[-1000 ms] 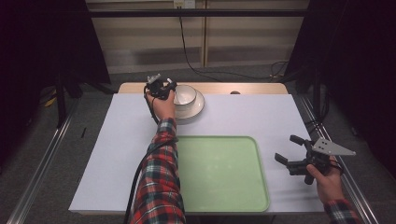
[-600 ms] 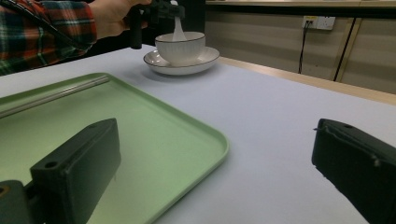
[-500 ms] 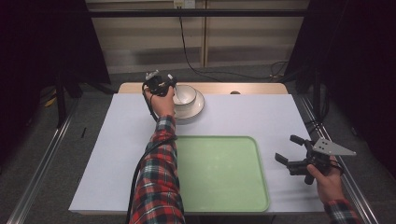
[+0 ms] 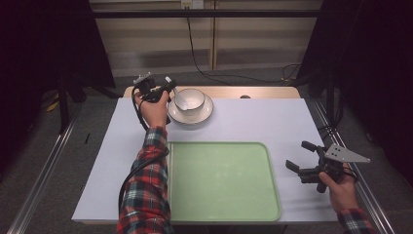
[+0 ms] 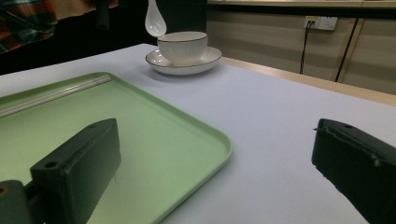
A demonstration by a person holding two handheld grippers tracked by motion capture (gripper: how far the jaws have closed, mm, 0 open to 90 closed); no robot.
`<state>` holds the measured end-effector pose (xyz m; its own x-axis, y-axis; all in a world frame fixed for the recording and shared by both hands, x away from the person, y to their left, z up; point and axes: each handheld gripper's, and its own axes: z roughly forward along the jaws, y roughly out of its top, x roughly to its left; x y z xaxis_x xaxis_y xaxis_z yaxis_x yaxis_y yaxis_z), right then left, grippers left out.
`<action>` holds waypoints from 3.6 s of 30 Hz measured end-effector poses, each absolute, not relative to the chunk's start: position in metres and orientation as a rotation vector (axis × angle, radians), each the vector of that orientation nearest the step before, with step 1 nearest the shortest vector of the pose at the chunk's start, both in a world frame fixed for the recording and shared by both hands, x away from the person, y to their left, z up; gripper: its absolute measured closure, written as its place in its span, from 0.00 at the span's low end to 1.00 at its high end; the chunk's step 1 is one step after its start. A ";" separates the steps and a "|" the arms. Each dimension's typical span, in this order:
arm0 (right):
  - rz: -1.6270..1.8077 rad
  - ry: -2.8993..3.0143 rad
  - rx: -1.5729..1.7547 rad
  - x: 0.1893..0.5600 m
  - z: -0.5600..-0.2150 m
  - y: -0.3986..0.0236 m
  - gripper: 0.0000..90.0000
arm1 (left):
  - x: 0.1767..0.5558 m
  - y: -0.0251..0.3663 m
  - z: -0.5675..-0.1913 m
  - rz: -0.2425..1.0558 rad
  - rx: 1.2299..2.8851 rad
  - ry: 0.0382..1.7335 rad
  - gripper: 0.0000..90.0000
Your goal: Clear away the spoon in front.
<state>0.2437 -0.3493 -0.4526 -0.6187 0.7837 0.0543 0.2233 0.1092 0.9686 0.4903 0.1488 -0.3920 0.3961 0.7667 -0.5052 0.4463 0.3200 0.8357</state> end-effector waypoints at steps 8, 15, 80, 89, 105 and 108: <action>1.527 1.911 0.977 0.244 -0.453 -0.350 0.01 | 0.469 0.159 -0.381 0.251 1.329 1.206 0.95; 1.533 1.921 0.974 0.244 -0.452 -0.348 0.01 | 0.448 0.165 -0.382 0.208 1.413 1.169 0.95; 1.523 1.942 0.963 0.246 -0.454 -0.344 0.01 | 0.343 0.156 -0.451 -0.216 1.713 1.100 0.95; 1.523 1.955 0.961 0.245 -0.454 -0.344 0.01 | 0.350 0.154 -0.465 -0.214 1.707 1.137 0.92; 1.525 1.949 0.962 0.245 -0.454 -0.344 0.01 | 0.352 0.148 -0.479 -0.180 1.755 1.175 0.85; 1.529 1.943 0.962 0.245 -0.454 -0.344 0.01 | 0.353 0.147 -0.480 -0.155 1.786 1.167 0.84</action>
